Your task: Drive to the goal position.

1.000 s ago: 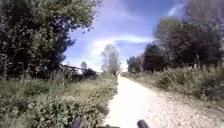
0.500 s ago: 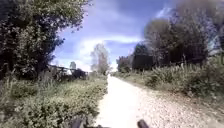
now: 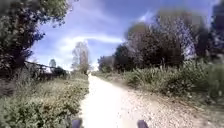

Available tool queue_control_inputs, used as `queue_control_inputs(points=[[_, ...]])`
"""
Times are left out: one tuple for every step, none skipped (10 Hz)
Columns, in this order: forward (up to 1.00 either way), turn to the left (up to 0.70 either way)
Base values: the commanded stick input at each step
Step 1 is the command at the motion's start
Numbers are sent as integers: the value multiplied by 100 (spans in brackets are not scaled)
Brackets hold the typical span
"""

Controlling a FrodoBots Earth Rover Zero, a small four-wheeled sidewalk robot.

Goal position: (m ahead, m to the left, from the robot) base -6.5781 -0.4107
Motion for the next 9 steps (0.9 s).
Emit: queue_control_inputs(points=[[0, -100], [0, -100], [0, -100], [0, -100], [0, -100], [0, -100], [0, -100], [0, -100], [0, -100]])
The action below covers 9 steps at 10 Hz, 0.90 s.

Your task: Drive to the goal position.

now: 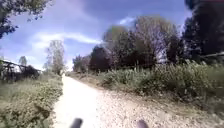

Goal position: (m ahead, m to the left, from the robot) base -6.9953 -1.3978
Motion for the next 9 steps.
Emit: queue_control_inputs(points=[[0, -100], [0, -100], [0, -100], [0, -100], [0, -100], [0, -100], [0, -100], [0, -100], [0, -100]])
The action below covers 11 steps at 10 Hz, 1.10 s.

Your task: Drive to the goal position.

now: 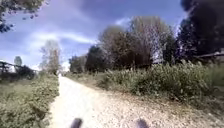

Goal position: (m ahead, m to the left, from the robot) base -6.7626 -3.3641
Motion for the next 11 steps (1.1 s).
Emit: queue_control_inputs(points=[[0, -100], [0, -100], [0, -100], [0, -100], [0, -100], [0, -100], [0, -100], [0, -100], [0, -100], [0, -100], [0, -100]])
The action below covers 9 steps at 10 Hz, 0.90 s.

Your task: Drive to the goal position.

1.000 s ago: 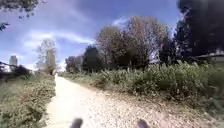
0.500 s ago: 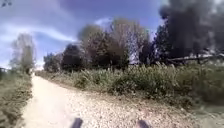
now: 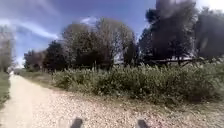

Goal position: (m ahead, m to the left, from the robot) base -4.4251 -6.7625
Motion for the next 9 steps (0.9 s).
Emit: queue_control_inputs(points=[[0, -100], [0, -100], [0, -100], [0, -100], [0, -100], [0, -100], [0, -100], [0, -100], [0, -100]])
